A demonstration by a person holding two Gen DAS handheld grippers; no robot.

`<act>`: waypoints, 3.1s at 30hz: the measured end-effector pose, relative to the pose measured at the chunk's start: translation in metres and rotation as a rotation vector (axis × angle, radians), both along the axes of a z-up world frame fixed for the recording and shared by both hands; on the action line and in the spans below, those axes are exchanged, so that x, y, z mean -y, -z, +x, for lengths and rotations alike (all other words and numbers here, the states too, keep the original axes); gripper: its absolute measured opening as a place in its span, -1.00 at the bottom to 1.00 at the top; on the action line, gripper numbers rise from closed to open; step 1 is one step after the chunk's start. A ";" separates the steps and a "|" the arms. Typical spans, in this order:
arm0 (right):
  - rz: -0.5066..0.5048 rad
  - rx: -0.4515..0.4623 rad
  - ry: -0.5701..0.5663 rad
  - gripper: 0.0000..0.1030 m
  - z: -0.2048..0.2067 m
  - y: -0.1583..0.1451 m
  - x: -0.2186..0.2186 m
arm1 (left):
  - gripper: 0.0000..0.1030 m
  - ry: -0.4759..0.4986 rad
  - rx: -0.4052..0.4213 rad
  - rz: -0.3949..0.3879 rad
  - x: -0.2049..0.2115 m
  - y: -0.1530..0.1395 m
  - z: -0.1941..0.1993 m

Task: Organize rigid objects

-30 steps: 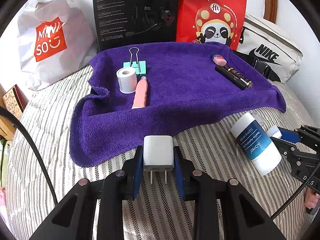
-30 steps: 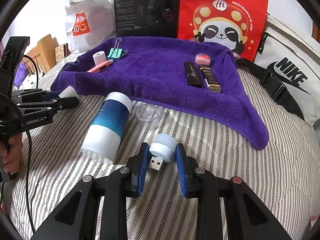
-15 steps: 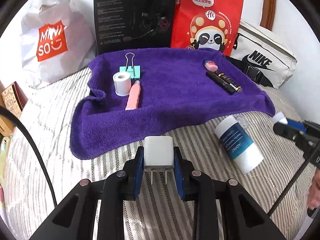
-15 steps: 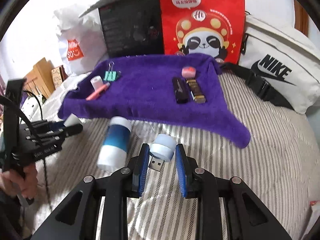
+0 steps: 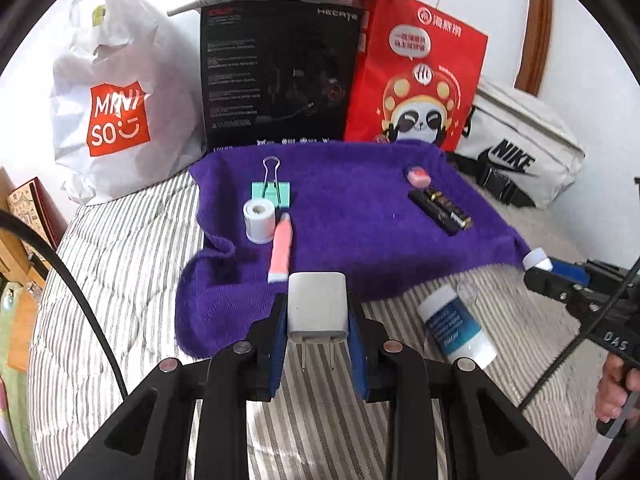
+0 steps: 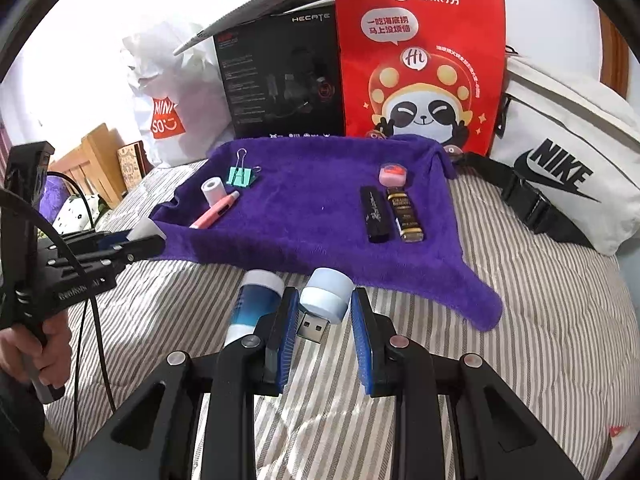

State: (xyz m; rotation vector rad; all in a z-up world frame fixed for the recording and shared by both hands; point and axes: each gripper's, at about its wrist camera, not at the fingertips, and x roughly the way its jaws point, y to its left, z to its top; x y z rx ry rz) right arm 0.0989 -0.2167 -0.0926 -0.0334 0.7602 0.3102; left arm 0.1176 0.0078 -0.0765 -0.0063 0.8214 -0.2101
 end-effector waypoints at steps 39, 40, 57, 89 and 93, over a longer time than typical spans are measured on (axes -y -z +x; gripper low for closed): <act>-0.113 -0.168 -0.019 -0.48 0.221 0.029 -0.037 | -0.49 -0.076 -0.059 -0.040 -0.035 0.011 0.077; -0.122 -0.179 -0.012 -0.48 0.224 0.031 -0.037 | -0.49 -0.075 -0.054 -0.038 -0.036 0.010 0.077; -0.113 -0.220 -0.014 -0.02 0.223 0.032 -0.036 | -0.49 -0.050 -0.090 -0.048 -0.036 0.017 0.081; 0.065 -0.021 -0.010 0.01 0.109 -0.003 0.032 | -0.49 -0.022 -0.172 0.085 0.043 0.047 0.180; 0.074 -0.036 0.008 0.01 0.111 0.001 0.038 | -0.49 -0.016 -0.173 0.142 0.052 0.051 0.181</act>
